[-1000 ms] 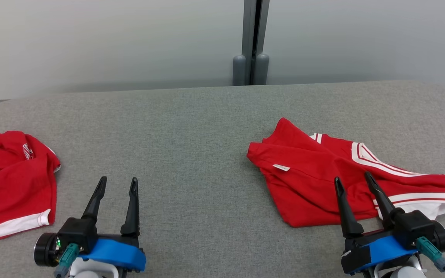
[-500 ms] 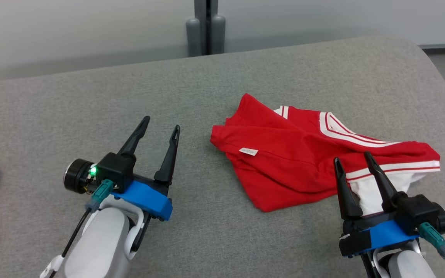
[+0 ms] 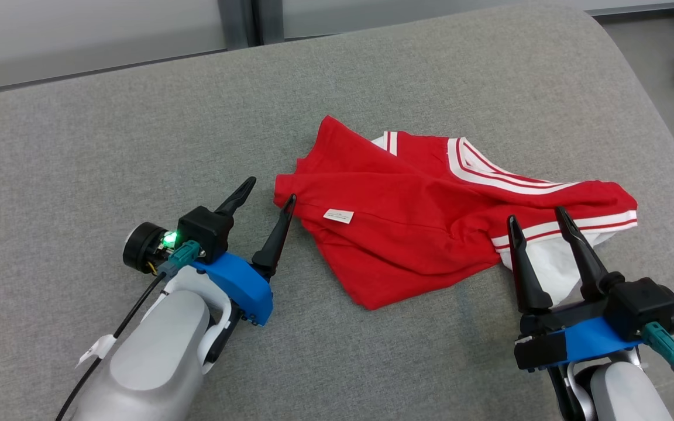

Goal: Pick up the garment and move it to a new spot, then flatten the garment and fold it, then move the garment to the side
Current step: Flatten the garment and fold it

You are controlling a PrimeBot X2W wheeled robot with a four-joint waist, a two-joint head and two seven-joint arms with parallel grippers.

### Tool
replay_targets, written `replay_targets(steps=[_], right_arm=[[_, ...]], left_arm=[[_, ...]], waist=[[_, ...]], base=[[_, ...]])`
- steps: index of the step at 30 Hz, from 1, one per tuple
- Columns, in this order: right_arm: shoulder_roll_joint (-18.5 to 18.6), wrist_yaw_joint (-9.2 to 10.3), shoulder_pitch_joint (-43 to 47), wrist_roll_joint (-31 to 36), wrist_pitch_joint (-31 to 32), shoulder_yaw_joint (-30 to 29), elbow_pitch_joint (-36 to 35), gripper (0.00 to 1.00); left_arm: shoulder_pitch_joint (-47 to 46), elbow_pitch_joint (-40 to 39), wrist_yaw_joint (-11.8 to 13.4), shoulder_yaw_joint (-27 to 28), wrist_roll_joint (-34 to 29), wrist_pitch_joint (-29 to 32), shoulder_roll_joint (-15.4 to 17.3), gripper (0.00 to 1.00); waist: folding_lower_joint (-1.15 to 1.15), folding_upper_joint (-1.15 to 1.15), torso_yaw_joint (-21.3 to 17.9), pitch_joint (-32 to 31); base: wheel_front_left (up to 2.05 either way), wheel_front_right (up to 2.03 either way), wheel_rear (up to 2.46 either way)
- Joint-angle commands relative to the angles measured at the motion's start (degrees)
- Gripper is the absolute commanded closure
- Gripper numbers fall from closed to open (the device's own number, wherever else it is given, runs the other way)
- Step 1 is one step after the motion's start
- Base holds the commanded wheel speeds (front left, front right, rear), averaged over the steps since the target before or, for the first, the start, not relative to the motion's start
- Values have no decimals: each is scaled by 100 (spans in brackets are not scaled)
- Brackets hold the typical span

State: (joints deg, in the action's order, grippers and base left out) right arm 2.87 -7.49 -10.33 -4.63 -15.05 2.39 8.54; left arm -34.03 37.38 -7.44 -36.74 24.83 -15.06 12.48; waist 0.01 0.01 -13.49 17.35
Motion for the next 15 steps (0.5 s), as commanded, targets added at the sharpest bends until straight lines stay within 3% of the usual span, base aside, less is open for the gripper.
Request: replay_targets(steps=[1,15], right_arm=[[5,-1,-60,-13,-19,-10,-28,0],[4,-1,-158,-104,-19,24,-49,0]], left_arm=[[-138,82,-6,-93,111,-17,34,0],[-709,649,-6,-1223,1030,-16,76,0]], waist=[[-1,-1,-21,14],[-1,-1,-289,174]], base=[[0,0,0],[0,0,0]])
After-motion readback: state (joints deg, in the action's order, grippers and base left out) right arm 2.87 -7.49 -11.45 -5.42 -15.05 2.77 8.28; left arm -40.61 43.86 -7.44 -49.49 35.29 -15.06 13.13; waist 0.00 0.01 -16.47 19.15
